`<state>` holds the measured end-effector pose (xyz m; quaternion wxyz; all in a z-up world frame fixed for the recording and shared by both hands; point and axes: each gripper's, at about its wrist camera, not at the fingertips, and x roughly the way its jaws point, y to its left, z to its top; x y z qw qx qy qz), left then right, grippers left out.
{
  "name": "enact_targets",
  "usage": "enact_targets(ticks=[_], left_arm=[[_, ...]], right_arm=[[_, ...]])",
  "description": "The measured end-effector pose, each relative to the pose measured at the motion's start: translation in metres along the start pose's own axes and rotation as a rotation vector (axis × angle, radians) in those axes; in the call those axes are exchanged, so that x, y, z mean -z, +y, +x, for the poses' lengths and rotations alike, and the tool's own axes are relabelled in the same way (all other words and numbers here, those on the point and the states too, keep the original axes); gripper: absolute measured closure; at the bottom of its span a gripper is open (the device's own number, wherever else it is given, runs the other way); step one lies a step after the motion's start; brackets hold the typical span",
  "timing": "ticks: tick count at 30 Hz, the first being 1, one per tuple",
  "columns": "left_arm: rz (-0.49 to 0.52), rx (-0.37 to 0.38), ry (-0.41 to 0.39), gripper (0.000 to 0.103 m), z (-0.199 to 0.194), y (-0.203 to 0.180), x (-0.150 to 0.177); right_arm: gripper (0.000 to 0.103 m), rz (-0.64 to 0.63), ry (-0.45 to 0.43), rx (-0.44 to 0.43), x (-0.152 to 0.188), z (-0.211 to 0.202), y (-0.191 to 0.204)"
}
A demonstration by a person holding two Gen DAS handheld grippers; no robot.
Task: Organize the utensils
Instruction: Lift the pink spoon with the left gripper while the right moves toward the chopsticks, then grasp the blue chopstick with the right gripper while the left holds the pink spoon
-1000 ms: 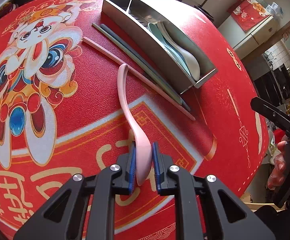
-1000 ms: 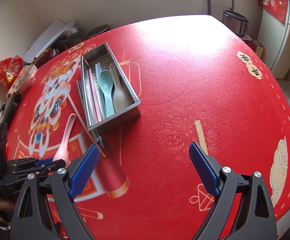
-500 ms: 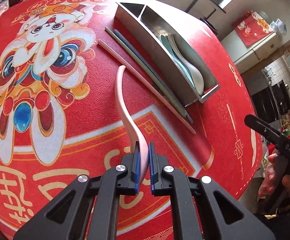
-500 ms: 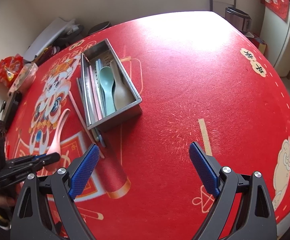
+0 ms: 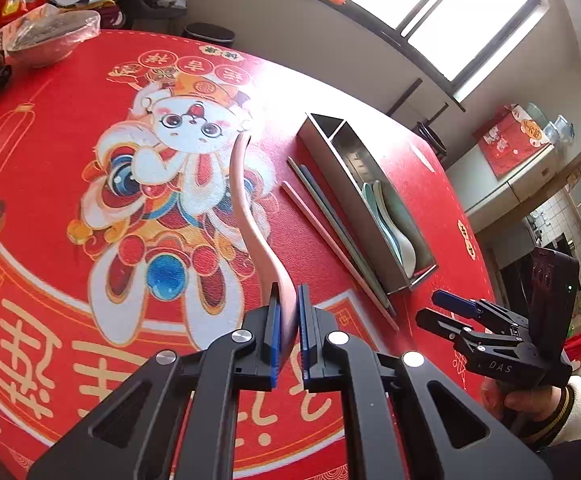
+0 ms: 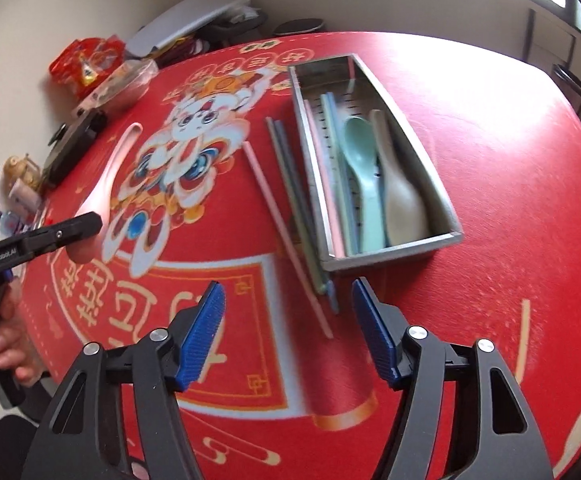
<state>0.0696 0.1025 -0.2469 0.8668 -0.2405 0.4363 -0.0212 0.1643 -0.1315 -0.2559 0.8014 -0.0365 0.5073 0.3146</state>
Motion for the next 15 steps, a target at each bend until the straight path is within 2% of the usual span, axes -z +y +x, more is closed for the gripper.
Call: enact_targets(ticks=[4,7,15], left_arm=[[-0.016,-0.015,-0.04,0.096,-0.016,0.016,-0.002],[-0.047,-0.018,-0.056,0.096,-0.023,0.03,-0.002],[-0.066,0.025,-0.065,0.096,-0.032,0.045,0.004]], right_arm=[[0.046,-0.052,0.083,-0.068,-0.026,0.026,0.024],[0.048,-0.064,0.134,-0.032,-0.046,0.047,0.034],[0.049,-0.061,0.209,0.166,-0.077,0.086,0.04]])
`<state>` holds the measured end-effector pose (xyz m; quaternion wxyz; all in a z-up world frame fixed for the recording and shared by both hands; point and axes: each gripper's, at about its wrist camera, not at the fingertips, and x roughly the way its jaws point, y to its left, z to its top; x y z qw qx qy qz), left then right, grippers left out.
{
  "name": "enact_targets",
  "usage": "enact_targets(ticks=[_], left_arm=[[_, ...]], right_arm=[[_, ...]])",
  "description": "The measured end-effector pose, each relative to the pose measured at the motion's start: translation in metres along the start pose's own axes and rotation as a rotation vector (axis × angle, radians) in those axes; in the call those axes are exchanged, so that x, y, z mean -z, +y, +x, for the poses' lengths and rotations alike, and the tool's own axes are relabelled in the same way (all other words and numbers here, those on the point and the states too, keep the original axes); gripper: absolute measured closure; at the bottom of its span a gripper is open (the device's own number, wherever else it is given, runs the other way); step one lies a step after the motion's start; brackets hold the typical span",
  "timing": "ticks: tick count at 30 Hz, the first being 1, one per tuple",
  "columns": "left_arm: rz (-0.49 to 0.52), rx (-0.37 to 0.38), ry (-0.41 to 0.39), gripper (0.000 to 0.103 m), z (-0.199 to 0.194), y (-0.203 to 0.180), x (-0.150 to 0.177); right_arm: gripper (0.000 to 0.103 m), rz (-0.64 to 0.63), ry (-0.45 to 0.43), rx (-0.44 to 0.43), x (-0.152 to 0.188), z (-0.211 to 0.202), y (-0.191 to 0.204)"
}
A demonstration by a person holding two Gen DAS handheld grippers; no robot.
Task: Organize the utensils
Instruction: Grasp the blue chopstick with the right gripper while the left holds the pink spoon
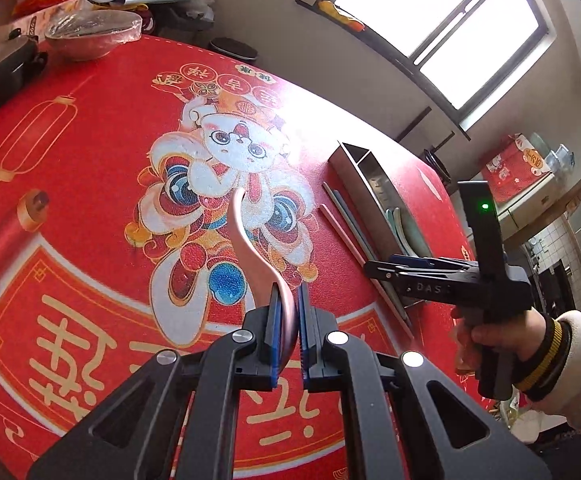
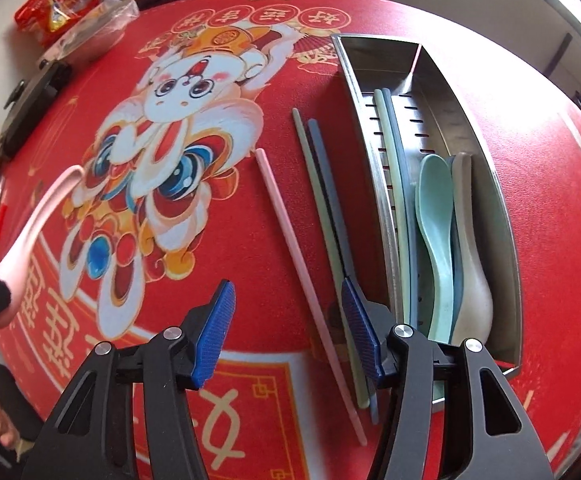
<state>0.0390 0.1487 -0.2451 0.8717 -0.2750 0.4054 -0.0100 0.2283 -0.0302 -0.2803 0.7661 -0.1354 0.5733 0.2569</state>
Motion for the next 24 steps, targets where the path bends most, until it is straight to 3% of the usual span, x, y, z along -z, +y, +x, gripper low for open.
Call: enact_targets(ticks=[6,11,19,20,22,24], left_arm=[[-0.02,0.05,-0.009,0.096,-0.006,0.01,0.004],[-0.012,0.065,-0.011,0.096,-0.011,0.018,0.001],[-0.009,0.093,-0.001,0.096,-0.013,0.03,-0.003],[-0.01,0.096,0.0,0.096,-0.014,0.031,-0.004],[-0.013,0.102,-0.001,0.096,-0.014,0.033,-0.005],[-0.017,0.109,-0.001,0.096,-0.013,0.035,-0.006]], right_arm=[[0.049,0.022,0.02,0.124,-0.004,0.016,0.007],[0.048,0.089,0.006,0.17,-0.01,0.027,0.007],[0.049,0.229,0.004,0.127,-0.024,0.034,-0.002],[0.051,0.241,0.007,0.107,-0.023,0.034,-0.003],[0.067,0.228,0.006,0.09,-0.019,0.033,0.002],[0.072,0.227,0.016,0.047,-0.012,0.03,0.008]])
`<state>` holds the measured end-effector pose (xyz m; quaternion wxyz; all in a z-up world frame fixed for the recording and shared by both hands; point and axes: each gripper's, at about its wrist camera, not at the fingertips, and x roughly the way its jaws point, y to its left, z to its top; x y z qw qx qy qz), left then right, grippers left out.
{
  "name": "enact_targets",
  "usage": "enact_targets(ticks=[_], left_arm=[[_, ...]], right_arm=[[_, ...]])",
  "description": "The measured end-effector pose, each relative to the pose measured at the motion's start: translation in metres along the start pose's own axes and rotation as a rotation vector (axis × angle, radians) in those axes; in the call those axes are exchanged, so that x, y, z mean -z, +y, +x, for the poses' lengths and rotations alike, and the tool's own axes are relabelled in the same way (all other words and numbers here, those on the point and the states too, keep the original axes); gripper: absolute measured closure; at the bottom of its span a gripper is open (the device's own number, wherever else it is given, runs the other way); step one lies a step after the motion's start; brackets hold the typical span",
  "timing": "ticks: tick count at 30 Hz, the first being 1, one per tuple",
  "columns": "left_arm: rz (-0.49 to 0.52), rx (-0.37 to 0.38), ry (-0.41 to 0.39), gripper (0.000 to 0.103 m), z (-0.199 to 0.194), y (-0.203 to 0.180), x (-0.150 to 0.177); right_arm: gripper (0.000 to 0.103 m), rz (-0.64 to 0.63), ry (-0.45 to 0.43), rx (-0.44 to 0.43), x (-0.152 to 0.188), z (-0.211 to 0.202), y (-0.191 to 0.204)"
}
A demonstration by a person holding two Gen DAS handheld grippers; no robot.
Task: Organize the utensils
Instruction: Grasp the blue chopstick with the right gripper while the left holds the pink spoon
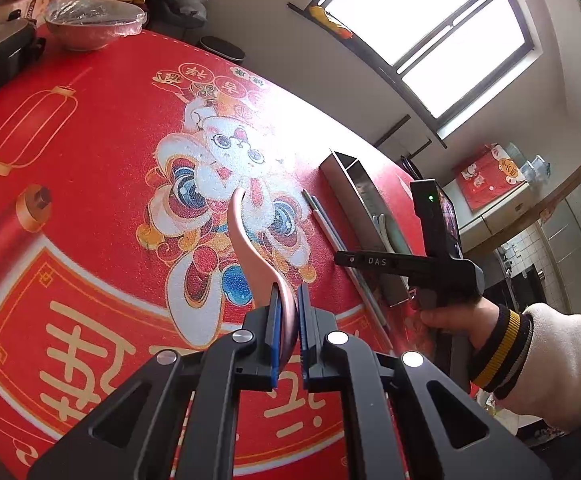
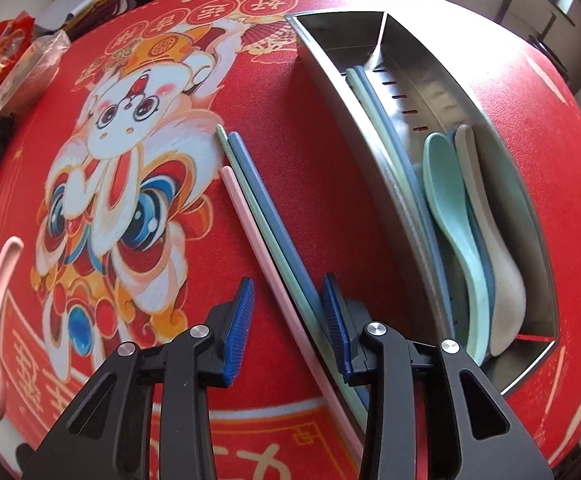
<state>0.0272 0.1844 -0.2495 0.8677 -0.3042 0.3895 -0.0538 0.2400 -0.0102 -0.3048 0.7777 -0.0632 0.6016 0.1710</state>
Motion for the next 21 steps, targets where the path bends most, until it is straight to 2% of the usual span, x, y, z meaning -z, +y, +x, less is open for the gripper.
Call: enact_targets(ticks=[6,8,10,14,15,16,21], left_arm=[[0.005,0.02,0.009,0.096,0.003,-0.002,-0.001],[0.01,0.023,0.014,0.096,0.005,-0.004,-0.001],[0.016,0.023,0.017,0.096,0.006,-0.006,0.0],[0.019,0.021,0.027,0.096,0.008,-0.009,0.003],[0.019,0.021,0.028,0.096,0.009,-0.01,0.002],[0.019,0.02,0.029,0.096,0.01,-0.01,0.003],[0.023,0.016,0.035,0.096,0.013,-0.014,0.003]], right_arm=[[0.073,0.044,0.051,-0.129,0.024,-0.004,0.016],[0.073,0.043,0.028,-0.149,0.03,-0.011,0.018],[0.073,0.004,-0.024,-0.139,0.031,-0.022,0.019],[0.073,-0.057,-0.065,-0.076,0.027,-0.028,0.009],[0.077,-0.076,-0.072,-0.066,0.027,-0.028,0.007],[0.08,-0.098,-0.071,-0.062,0.028,-0.027,0.006],[0.085,-0.171,-0.06,-0.04,0.035,-0.017,0.01]])
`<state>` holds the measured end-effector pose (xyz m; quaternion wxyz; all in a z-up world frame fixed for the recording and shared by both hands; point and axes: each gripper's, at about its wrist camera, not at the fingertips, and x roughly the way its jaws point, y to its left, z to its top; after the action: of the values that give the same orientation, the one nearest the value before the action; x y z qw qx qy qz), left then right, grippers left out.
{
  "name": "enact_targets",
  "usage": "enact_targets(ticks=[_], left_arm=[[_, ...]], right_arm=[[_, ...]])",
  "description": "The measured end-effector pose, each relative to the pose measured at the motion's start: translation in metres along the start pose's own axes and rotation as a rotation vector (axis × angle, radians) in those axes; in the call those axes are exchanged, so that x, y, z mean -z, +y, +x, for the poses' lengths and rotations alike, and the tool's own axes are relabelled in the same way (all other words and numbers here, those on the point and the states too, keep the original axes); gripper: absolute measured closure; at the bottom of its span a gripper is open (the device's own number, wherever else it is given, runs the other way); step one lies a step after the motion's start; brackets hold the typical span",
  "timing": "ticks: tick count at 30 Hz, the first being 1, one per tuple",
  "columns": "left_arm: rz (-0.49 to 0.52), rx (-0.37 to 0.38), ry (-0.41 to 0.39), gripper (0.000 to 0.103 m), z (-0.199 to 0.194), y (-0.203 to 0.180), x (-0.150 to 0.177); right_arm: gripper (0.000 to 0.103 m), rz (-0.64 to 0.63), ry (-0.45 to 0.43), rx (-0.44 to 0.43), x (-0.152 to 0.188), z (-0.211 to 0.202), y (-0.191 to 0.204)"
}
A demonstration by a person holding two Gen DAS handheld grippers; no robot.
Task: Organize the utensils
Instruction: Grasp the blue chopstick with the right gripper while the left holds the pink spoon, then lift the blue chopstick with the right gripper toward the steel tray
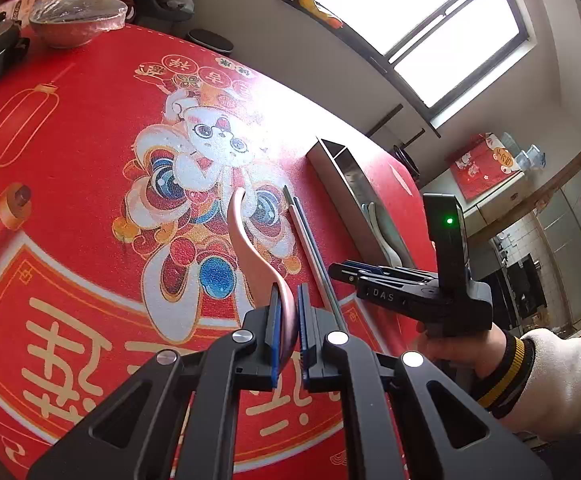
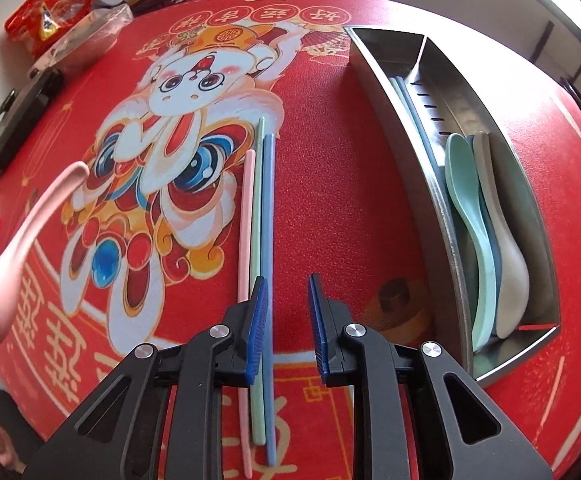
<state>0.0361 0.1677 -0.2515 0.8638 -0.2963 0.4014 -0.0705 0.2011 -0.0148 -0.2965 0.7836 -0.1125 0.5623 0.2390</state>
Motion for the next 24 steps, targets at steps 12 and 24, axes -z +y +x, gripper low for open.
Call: enact_targets(ticks=[12,24], left_arm=[[-0.003,-0.026,0.005,0.096,0.003,-0.005,0.003],[-0.016,-0.043,0.01,0.096,0.011,-0.011,0.002]], right_arm=[[0.087,-0.009,-0.014,-0.02,-0.003,0.005,0.003],[0.097,-0.02,-0.011,-0.039,0.012,0.005,-0.004]])
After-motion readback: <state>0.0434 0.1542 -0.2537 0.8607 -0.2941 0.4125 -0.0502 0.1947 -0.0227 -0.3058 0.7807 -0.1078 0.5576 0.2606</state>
